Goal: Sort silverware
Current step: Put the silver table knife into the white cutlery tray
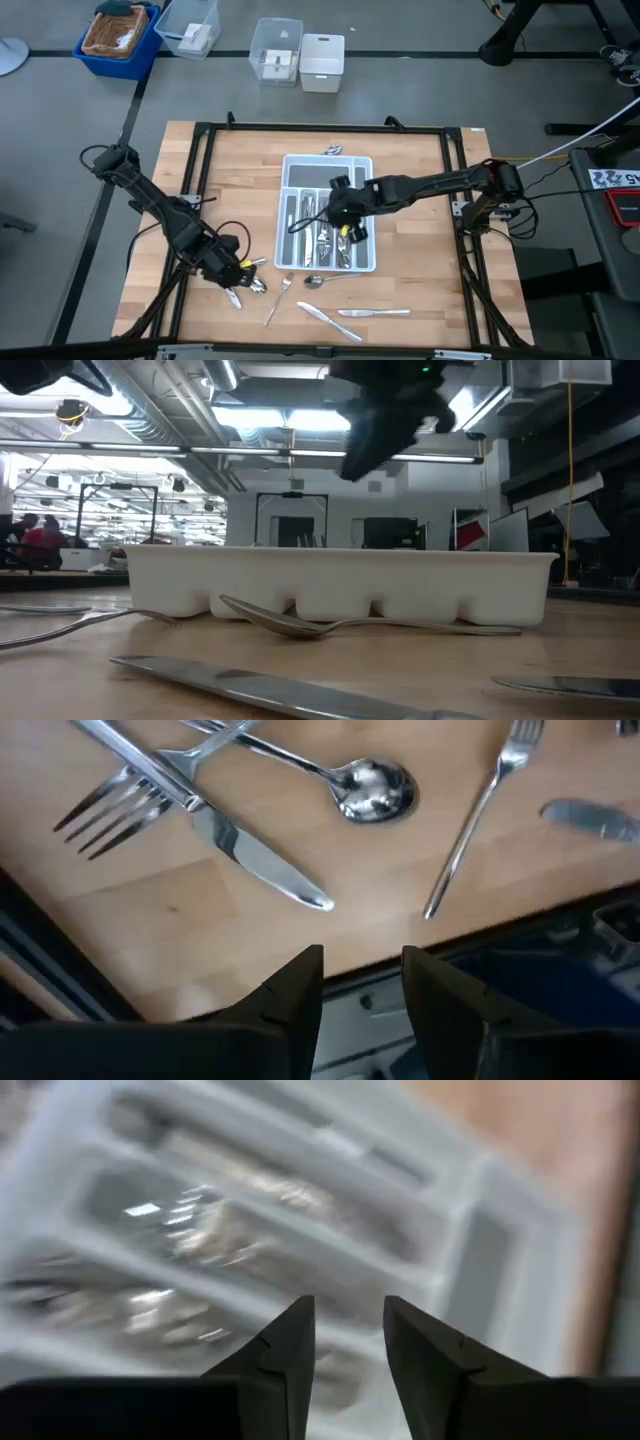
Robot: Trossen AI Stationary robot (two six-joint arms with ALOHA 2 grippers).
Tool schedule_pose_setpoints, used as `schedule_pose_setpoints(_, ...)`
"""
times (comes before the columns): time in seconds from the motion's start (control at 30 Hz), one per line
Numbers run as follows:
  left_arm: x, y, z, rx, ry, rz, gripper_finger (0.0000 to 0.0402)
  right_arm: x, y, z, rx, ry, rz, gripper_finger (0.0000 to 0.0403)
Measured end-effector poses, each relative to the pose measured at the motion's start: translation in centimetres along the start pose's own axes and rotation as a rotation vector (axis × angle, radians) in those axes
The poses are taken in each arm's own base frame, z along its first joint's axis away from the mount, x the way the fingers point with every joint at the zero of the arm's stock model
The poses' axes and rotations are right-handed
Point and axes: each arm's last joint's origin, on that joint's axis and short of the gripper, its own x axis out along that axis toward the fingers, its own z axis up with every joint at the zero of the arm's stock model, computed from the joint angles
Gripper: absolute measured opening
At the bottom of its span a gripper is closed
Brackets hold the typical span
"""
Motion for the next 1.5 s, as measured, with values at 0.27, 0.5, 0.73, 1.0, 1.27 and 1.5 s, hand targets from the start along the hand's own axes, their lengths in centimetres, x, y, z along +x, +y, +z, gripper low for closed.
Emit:
schedule_pose_setpoints(0.27,1.0,1.8,0.5,-0.276,-0.218,0.184,0.0127,-0.7,1.6,-3.0,0.106,0.287,0.259,0.0121)
schedule_pose_setpoints(0.5,2.9,2.1,1.7,-0.307,-0.304,0.310,0.0127,-4.1,1.7,-4.0,0.203,0.346,0.256,0.0121)
schedule_pose_setpoints(0.73,6.4,4.1,2.9,-0.315,-0.270,0.313,0.0127,-9.5,1.2,-4.8,0.287,0.220,0.205,0.0121)
schedule_pose_setpoints(1.0,7.9,5.9,4.0,-0.329,-0.288,0.349,0.0127,-14.8,0.9,-6.3,0.457,0.073,0.162,0.0121)
schedule_pose_setpoints(1.27,9.3,6.8,4.6,-0.330,-0.246,0.303,0.0127,-17.9,0.9,-7.8,0.574,-0.001,0.150,0.0121)
schedule_pose_setpoints(1.5,9.6,7.3,4.9,-0.311,-0.244,0.306,0.0110,-19.4,0.9,-8.6,0.595,-0.044,0.147,0.0121)
